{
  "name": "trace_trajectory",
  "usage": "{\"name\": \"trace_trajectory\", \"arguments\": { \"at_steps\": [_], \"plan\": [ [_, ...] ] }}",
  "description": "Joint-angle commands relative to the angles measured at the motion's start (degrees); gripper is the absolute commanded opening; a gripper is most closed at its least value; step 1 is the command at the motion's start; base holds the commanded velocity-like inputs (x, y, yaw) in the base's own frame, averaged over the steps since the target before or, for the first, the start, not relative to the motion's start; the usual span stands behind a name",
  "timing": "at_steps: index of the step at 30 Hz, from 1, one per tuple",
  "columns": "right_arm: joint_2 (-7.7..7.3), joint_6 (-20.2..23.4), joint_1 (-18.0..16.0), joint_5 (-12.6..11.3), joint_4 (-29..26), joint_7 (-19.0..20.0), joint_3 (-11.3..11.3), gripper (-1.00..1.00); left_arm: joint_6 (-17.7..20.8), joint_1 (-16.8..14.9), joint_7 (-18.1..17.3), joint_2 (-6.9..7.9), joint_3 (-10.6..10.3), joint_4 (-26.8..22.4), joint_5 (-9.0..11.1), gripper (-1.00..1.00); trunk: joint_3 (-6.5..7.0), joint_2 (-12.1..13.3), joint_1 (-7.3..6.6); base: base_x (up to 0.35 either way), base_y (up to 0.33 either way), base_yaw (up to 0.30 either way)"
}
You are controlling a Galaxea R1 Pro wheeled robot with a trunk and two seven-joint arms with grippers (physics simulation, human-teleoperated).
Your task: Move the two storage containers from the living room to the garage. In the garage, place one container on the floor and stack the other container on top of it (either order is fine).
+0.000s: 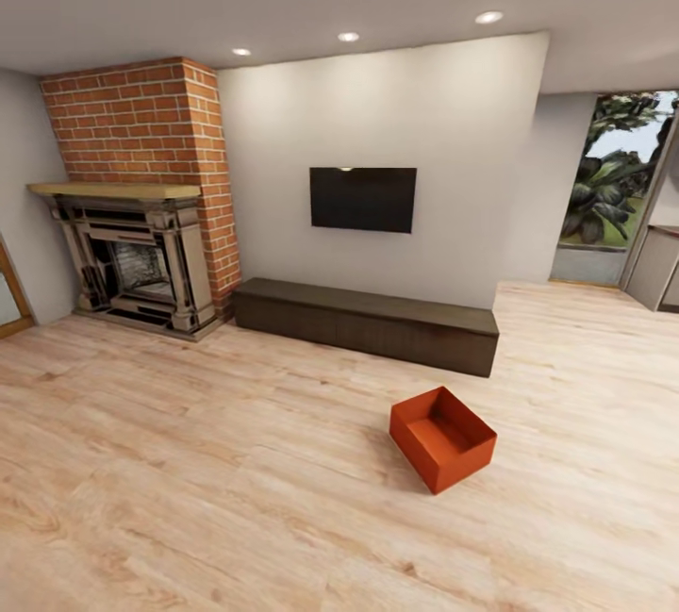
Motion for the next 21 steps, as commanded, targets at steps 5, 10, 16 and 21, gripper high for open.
{"name": "trace_trajectory", "arguments": {
  "at_steps": [5, 10, 16, 21],
  "plan": [
    [-0.05, -0.34, -0.09, 0.03, 0.18, 0.07, 0.3, 1.0, -0.07, -0.06, 0.08, 0.0, 0.41, 0.0, 0.01, 1.0, -0.11, -0.08, 0.05, 0.322, 0.0, 0.0],
    [0.09, -0.34, -0.09, 0.05, 0.17, 0.05, 0.28, 1.0, -0.07, -0.04, 0.08, 0.0, 0.41, -0.02, 0.0, 1.0, -0.11, -0.08, 0.05, 0.322, 0.0, 0.0],
    [-0.04, -0.34, -0.11, 0.0, 0.17, 0.08, 0.28, 1.0, -0.03, -0.05, 0.09, 0.0, 0.43, 0.0, 0.0, 1.0, -0.11, -0.08, 0.05, 0.322, 0.0, 0.0],
    [-0.04, -0.34, -0.09, 0.04, 0.18, 0.03, 0.28, 1.0, -0.01, -0.04, 0.09, 0.01, 0.43, 0.0, 0.0, 1.0, -0.11, -0.08, 0.05, 0.322, 0.0, 0.0]
  ]
}}
